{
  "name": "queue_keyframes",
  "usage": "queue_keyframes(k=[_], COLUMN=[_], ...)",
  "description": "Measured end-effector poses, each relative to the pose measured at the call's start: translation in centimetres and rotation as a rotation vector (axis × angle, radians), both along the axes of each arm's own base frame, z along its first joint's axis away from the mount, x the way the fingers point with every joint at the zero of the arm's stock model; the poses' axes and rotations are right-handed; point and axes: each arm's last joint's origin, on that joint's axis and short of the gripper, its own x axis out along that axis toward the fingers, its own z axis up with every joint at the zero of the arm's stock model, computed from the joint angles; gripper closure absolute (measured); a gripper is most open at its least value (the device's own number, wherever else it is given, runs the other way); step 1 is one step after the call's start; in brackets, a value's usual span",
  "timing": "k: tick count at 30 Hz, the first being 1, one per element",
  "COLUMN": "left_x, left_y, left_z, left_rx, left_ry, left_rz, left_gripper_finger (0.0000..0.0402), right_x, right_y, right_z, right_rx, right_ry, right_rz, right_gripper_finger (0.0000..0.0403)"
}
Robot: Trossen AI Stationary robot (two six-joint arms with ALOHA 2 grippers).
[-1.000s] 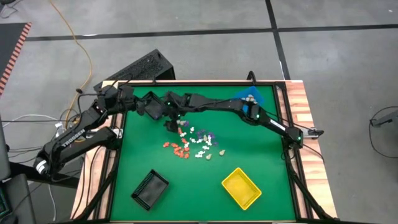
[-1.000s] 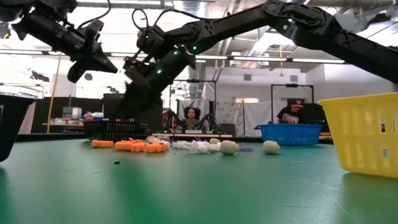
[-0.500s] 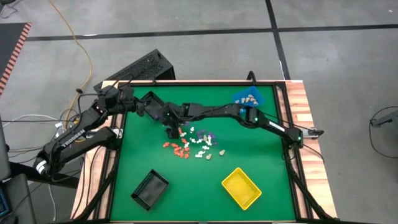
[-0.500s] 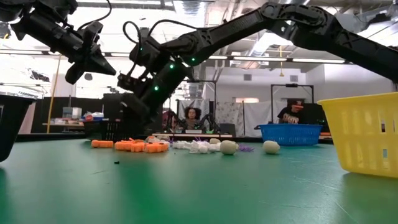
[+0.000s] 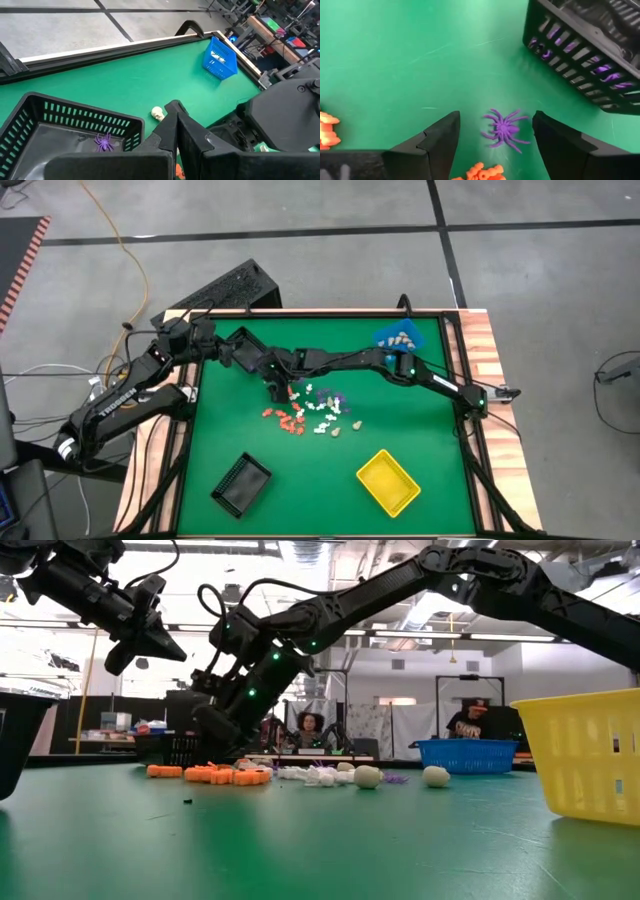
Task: Sort Halloween decoration
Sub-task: Put the purple spider toy into the top black basket
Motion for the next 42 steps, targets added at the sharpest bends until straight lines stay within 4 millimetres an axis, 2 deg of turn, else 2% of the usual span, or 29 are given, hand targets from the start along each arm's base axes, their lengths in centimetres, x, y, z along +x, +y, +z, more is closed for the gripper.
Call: queue_keyframes(k=[5,16,23,26,29,33,39,42], left_x=[0.0,0.0,0.0,0.0,0.0,0.0,0.0,0.0], left_y=[0.0,0.0,0.0,0.0,0.0,0.0,0.0,0.0], left_z=[0.0,0.0,-0.2,-0.2,-0.2,-0.2,-0.2,-0.2], left_rx=[0.000,0.000,-0.014,-0.014,-0.014,-0.014,-0.014,-0.013], left_ry=[0.000,0.001,0.012,0.013,0.013,0.013,0.012,0.011], left_rz=[0.000,0.001,0.001,0.001,0.001,0.001,0.001,0.001], left_gripper_finger=[0.0401,0.0401,0.0401,0.0401,0.0401,0.0401,0.0401,0.0401], right_x=[0.0,0.1,0.1,0.1,0.2,0.7,0.6,0.5], right_y=[0.0,0.6,0.9,1.0,1.1,1.1,1.2,0.6], right_z=[0.0,0.0,0.0,0.1,1.3,3.8,8.0,9.1], right_rx=[0.018,0.010,0.007,0.017,0.020,0.013,-0.052,-0.063], right_ry=[0.001,0.002,0.001,-0.001,0.001,-0.058,-0.188,-0.234], right_rz=[-0.027,-0.019,-0.015,-0.004,0.000,0.004,0.040,0.030], right_gripper_finger=[0.0181,0.0328,0.0381,0.0387,0.0383,0.0374,0.0385,0.0377])
